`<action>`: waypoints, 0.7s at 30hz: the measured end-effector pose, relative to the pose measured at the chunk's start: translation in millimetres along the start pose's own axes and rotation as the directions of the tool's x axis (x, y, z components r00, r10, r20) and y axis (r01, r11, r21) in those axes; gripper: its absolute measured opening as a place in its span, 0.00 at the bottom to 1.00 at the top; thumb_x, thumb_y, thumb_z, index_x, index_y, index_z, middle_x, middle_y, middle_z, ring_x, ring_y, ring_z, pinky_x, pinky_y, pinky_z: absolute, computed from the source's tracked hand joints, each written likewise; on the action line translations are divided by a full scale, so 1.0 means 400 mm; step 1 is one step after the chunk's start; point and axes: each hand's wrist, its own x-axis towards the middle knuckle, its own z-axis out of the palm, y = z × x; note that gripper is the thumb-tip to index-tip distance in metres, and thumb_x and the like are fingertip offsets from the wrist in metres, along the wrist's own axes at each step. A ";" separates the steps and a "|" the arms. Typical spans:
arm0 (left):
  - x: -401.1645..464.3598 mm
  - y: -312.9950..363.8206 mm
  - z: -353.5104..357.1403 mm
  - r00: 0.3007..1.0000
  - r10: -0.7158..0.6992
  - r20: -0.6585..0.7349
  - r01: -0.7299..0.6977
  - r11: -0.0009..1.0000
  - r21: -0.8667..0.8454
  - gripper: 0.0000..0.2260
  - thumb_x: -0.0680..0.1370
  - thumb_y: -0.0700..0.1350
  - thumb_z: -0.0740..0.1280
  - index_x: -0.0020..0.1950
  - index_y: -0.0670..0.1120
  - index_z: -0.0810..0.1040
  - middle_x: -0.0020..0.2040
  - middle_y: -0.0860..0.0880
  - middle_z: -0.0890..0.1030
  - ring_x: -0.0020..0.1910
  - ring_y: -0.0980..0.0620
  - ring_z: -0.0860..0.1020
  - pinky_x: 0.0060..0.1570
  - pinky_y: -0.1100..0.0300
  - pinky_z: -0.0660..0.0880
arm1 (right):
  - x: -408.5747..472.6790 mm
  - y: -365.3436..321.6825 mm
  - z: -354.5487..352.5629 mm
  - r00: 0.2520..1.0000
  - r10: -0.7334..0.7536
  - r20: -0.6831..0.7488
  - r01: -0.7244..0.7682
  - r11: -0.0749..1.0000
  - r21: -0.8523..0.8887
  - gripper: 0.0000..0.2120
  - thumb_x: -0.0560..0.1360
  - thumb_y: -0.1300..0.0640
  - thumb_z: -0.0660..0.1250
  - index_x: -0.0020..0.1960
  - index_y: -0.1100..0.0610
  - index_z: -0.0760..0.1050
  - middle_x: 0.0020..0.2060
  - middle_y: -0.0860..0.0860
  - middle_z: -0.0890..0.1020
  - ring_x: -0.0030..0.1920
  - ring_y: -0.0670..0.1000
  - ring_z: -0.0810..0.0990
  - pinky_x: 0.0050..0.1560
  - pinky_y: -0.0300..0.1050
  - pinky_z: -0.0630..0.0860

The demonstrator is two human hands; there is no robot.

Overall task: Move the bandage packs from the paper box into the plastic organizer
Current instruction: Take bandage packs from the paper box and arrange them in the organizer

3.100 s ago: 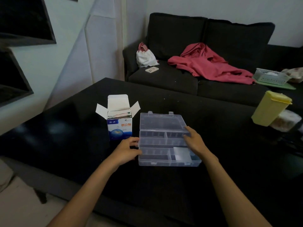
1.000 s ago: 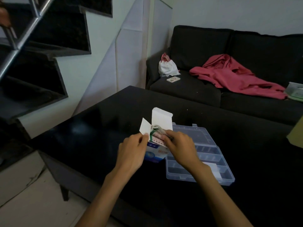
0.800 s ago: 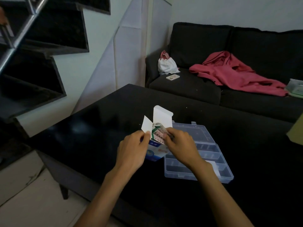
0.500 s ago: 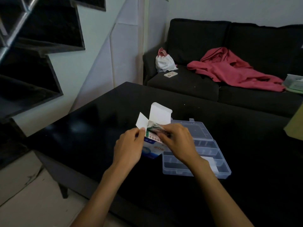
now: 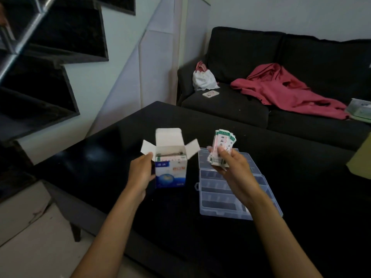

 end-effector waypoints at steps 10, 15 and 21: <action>-0.019 -0.043 0.032 0.920 0.201 -0.336 -0.177 0.979 0.100 0.22 0.69 0.60 0.71 0.52 0.46 0.73 0.53 0.49 0.77 0.52 0.50 0.78 0.49 0.55 0.76 | -0.020 0.010 -0.141 0.978 0.144 -0.148 -0.138 0.989 0.050 0.08 0.79 0.58 0.61 0.56 0.57 0.74 0.48 0.55 0.81 0.50 0.51 0.79 0.52 0.46 0.76; -0.096 -0.097 0.127 0.785 0.301 0.541 -0.604 0.564 0.563 0.15 0.76 0.49 0.68 0.62 0.57 0.73 0.64 0.54 0.74 0.65 0.54 0.70 0.63 0.54 0.71 | -0.024 -0.006 -0.160 0.967 0.124 -0.222 -0.103 0.989 0.103 0.11 0.79 0.57 0.60 0.61 0.57 0.72 0.51 0.55 0.80 0.51 0.50 0.79 0.46 0.43 0.75; -0.083 -0.174 0.118 0.729 -0.005 0.685 -0.637 0.363 0.680 0.29 0.82 0.54 0.54 0.77 0.55 0.39 0.78 0.56 0.41 0.71 0.64 0.38 0.73 0.57 0.45 | -0.020 -0.013 -0.142 0.976 0.118 -0.181 -0.130 0.990 -0.054 0.16 0.79 0.55 0.61 0.65 0.58 0.71 0.53 0.55 0.80 0.52 0.50 0.79 0.49 0.43 0.76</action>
